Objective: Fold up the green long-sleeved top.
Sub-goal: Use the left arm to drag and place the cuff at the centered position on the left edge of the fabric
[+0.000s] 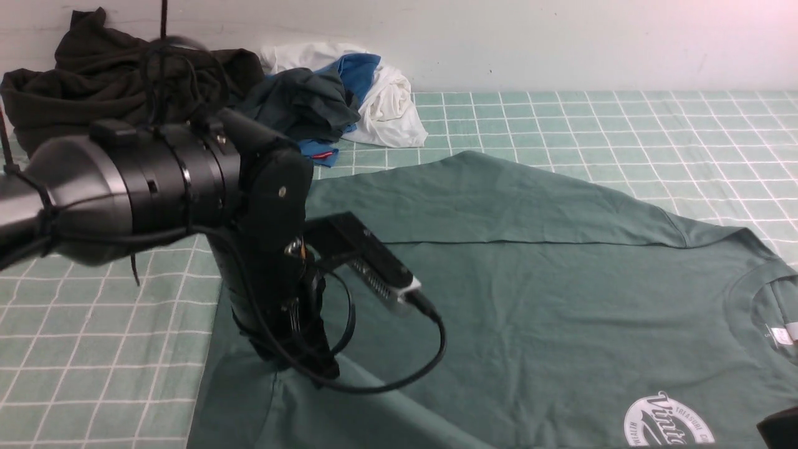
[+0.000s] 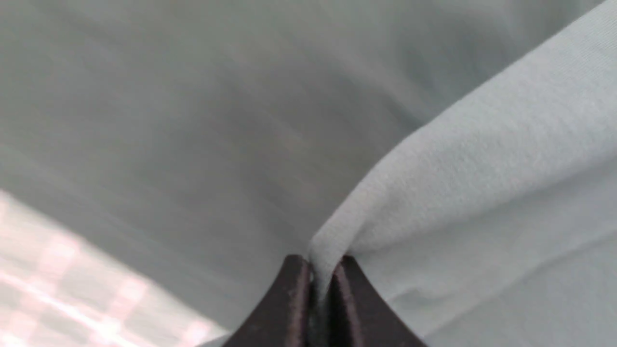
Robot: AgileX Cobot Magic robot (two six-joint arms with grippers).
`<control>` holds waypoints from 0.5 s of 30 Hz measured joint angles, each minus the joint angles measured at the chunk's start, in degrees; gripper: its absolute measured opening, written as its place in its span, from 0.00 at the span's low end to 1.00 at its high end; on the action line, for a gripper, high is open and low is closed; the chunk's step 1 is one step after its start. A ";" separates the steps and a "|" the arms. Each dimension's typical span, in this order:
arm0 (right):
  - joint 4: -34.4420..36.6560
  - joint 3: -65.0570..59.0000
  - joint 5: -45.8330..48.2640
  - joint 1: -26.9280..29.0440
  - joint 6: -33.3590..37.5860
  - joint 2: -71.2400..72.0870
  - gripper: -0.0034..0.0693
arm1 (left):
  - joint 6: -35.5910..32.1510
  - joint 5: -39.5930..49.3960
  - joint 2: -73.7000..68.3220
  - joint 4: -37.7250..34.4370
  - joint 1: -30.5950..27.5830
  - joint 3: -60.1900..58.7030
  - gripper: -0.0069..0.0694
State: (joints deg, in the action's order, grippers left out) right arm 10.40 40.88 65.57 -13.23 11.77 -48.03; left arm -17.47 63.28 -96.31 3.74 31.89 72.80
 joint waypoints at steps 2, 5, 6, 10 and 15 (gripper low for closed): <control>0.00 0.00 0.00 0.00 0.00 0.00 0.03 | 0.00 1.49 -0.79 0.55 -0.70 4.04 0.13; 0.00 0.00 0.00 0.00 0.00 0.00 0.03 | 0.00 3.46 -2.73 0.86 -2.21 8.92 0.13; 0.00 0.00 0.00 0.00 0.00 0.00 0.03 | 0.00 4.29 -3.65 0.93 -2.80 10.37 0.13; 0.00 0.00 0.00 0.00 0.00 0.00 0.03 | 0.00 5.80 -7.06 1.04 -4.90 12.63 0.13; 0.00 0.00 0.05 -0.04 0.00 0.00 0.03 | 0.00 5.58 -11.45 0.76 -7.28 12.88 0.13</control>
State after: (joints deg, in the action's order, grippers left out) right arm 10.40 40.88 65.62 -13.28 11.77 -48.03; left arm -17.47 68.86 -107.75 4.50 24.61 85.68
